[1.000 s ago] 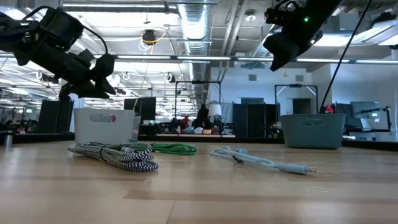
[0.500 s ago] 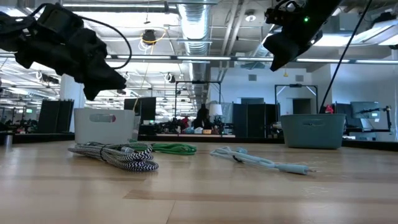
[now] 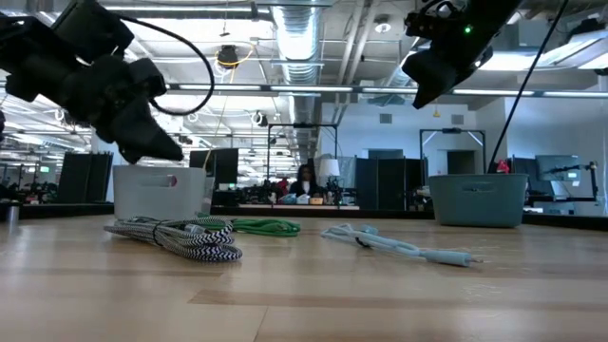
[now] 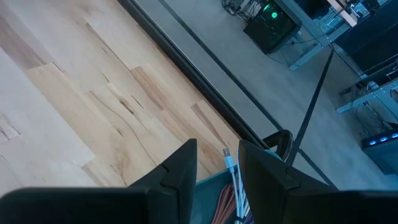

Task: Pick & Place USB Port
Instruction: Put the green USB cable into the blue bin

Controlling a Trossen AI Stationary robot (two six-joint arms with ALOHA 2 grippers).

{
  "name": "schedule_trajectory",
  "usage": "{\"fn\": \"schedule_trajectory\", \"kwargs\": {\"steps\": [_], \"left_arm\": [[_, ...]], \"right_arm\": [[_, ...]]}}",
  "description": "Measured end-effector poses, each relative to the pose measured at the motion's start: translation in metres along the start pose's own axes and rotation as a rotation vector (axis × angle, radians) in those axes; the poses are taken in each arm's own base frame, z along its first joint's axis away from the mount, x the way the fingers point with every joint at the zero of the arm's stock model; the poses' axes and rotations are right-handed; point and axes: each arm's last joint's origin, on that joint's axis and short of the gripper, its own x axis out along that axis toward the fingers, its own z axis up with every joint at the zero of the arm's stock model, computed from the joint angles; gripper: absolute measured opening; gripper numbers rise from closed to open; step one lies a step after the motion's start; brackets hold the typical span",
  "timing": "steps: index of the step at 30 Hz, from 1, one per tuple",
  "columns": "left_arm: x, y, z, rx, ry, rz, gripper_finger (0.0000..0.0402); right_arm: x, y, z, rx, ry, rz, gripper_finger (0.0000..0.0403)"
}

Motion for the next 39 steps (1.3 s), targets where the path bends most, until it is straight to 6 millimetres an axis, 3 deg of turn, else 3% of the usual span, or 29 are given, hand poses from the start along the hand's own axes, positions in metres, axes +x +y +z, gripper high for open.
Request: {"fn": "schedule_trajectory", "kwargs": {"steps": [6,16,23,31,39], "left_arm": [[0.012,-0.015,-0.002,0.069,0.029,-0.001,0.0090],[0.035,-0.047,0.047,0.345,-0.034,0.045,0.0090],[0.044,-0.050,0.057,0.480,0.208,0.132,0.0090],[0.044,-0.057,0.070,0.441,0.280,0.065,0.0090],[0.045,-0.054,0.060,0.374,0.379,0.094,0.0090]], "right_arm": [[0.000,0.000,0.000,0.001,0.000,0.000,0.0111],[0.000,0.000,0.000,0.003,-0.002,0.001,0.0111],[0.000,0.000,0.000,0.003,-0.001,0.002,0.0111],[0.000,0.000,0.000,0.005,-0.002,0.003,0.0111],[0.000,0.000,0.001,0.012,-0.002,0.004,0.0111]]}}
